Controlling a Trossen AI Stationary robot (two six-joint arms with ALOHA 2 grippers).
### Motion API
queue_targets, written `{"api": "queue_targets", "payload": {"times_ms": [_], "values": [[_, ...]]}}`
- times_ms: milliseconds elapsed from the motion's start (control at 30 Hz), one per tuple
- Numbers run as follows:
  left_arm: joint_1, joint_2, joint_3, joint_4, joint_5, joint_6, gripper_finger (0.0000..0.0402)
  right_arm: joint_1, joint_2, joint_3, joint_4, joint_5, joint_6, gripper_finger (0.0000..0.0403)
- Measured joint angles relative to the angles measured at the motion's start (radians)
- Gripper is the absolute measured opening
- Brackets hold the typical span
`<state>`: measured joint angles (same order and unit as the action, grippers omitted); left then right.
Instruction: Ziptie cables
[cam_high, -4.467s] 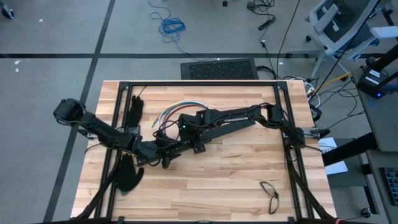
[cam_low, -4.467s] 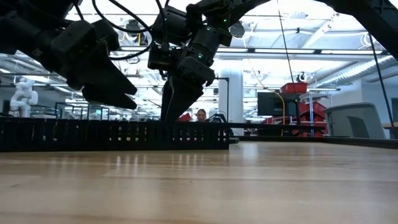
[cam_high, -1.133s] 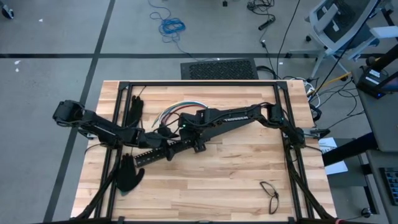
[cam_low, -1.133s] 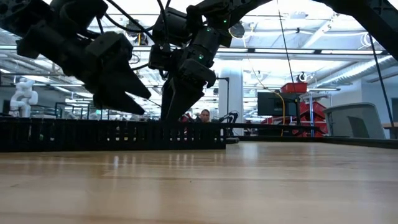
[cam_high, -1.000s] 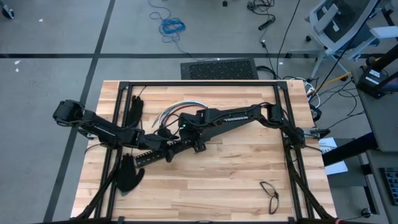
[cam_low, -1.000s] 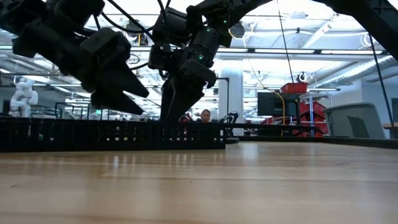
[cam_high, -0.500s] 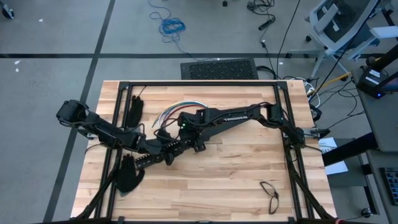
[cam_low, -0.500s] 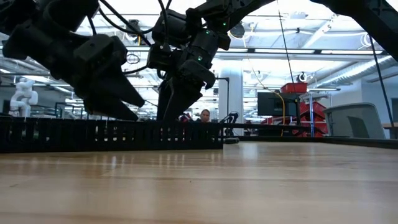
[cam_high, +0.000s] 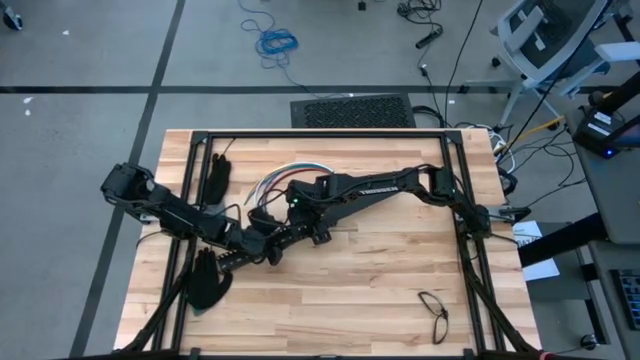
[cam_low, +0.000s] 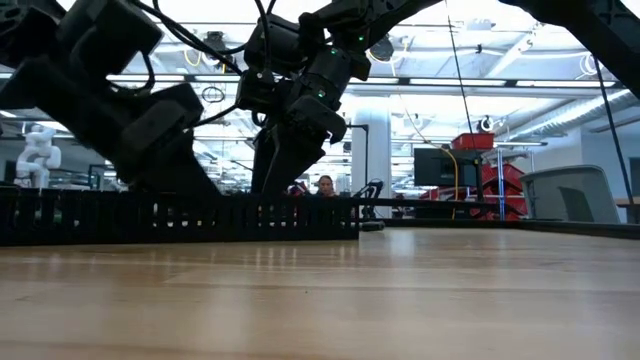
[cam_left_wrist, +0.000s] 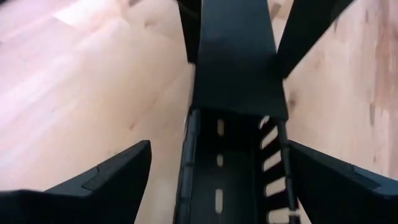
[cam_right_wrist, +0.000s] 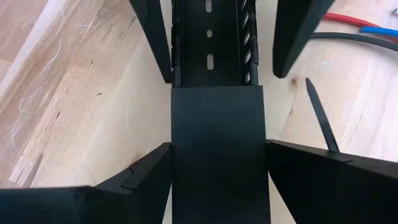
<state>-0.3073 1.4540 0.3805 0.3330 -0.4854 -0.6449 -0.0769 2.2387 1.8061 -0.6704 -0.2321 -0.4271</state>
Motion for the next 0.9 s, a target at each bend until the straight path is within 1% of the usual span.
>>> {"api": "queue_targets", "payload": {"times_ms": [67,400,667,733,900], "values": [[0.0,-0.001,0.0,0.02,-0.003,0.0,0.0354,0.0,0.0,0.0,0.0,0.0,-0.001,0.0238],[0.0,-0.001,0.0,0.007,-0.037,0.006,0.0354,0.0,0.0,0.0,0.009,0.0,-0.005,0.0238],[0.0,-0.001,0.0,0.007,-0.041,0.004,0.0353,-0.001,0.0,0.0,0.017,0.001,-0.011,0.0238],[0.0,-0.001,0.0,0.009,-0.042,0.004,0.0347,-0.001,0.0,0.0,0.018,0.001,-0.013,0.0238],[0.0,-0.001,0.0,0.029,-0.042,0.006,0.0314,-0.001,0.0,-0.001,0.043,0.003,-0.015,0.0238]]}}
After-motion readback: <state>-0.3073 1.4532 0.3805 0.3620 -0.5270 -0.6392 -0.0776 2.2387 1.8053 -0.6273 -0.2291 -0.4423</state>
